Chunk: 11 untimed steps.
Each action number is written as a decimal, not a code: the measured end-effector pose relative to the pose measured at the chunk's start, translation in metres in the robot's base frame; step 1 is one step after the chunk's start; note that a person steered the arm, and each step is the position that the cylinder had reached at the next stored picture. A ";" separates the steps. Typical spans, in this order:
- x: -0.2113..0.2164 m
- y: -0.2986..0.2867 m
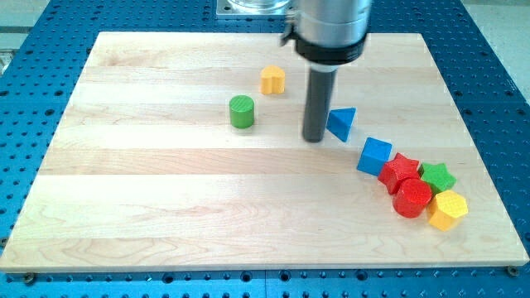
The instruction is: Place the blue triangle above the stars
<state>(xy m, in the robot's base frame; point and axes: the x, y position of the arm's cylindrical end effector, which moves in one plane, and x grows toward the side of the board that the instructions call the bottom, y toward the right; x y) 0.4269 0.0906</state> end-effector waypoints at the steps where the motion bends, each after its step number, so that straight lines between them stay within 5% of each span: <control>1: -0.007 0.023; 3: -0.039 0.035; 6: 0.019 0.064; 8: -0.015 0.074; 10: 0.033 0.074; 11: 0.018 0.077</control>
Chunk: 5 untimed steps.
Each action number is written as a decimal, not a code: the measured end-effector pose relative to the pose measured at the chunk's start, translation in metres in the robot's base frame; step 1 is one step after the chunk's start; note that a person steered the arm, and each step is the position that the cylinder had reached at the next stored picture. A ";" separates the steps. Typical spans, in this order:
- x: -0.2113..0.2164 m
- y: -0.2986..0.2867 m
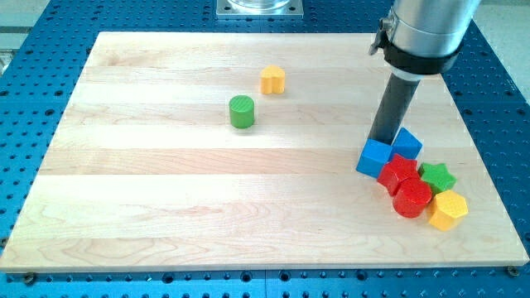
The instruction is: Place the blue triangle above the stars
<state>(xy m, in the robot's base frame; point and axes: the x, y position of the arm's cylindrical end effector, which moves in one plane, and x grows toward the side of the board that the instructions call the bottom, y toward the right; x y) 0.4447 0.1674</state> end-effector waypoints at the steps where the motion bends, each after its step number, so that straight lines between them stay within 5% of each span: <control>1: -0.017 0.008; 3: 0.020 0.016; 4: -0.014 -0.018; 5: -0.017 -0.128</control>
